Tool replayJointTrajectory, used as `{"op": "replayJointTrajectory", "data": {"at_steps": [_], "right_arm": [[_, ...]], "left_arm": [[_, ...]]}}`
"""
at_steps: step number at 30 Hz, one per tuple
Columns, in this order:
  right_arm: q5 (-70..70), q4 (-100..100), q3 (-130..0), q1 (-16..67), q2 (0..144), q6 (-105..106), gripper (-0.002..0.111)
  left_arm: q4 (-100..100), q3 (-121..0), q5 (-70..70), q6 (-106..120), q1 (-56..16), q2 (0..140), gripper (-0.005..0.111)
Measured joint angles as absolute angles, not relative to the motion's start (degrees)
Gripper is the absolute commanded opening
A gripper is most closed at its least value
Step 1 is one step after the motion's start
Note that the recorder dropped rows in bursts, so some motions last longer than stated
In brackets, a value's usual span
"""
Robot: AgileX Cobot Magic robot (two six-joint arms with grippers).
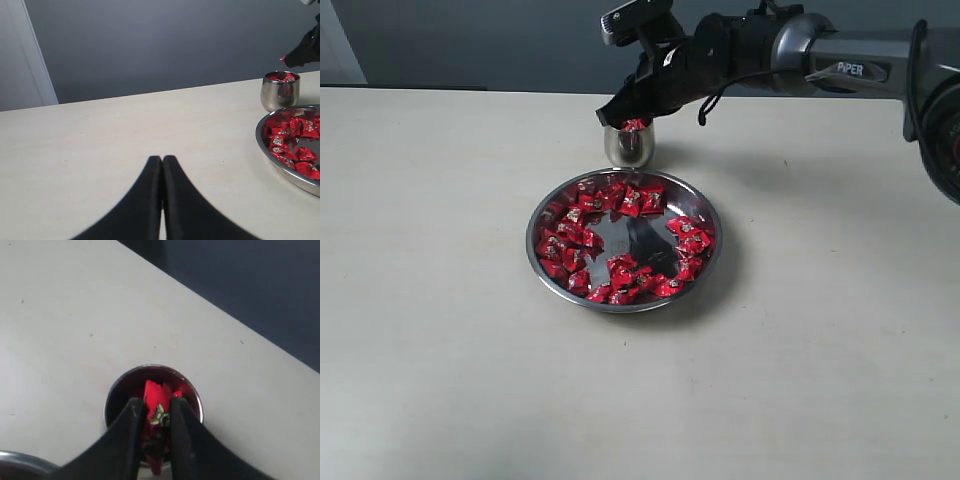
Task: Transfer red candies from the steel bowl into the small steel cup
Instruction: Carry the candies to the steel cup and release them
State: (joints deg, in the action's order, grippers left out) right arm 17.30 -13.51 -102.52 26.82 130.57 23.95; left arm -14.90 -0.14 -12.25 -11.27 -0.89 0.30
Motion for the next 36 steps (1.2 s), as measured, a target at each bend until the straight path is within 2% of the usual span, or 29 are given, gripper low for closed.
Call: {"op": "replayJointTrajectory", "data": {"at_steps": [2, 7, 10, 36], "right_arm": [[16.63, -13.62, -102.52, 26.82, 131.00, 23.95, 0.003], [14.95, -13.73, -102.52, 26.82, 131.00, 23.95, 0.022], [14.73, -13.83, -102.52, 26.82, 131.00, 23.95, 0.027], [10.80, -16.13, -102.52, 26.59, 131.00, 23.46, 0.028]], "left_arm": [[-14.90, -0.14, -12.25, -11.27, -0.89, 0.30, 0.000], [-14.90, -0.14, -12.25, -11.27, -0.89, 0.30, 0.000], [-14.90, -0.14, -12.25, -11.27, -0.89, 0.30, 0.000], [-14.90, -0.14, -12.25, -11.27, -0.89, 0.30, 0.000]]}}
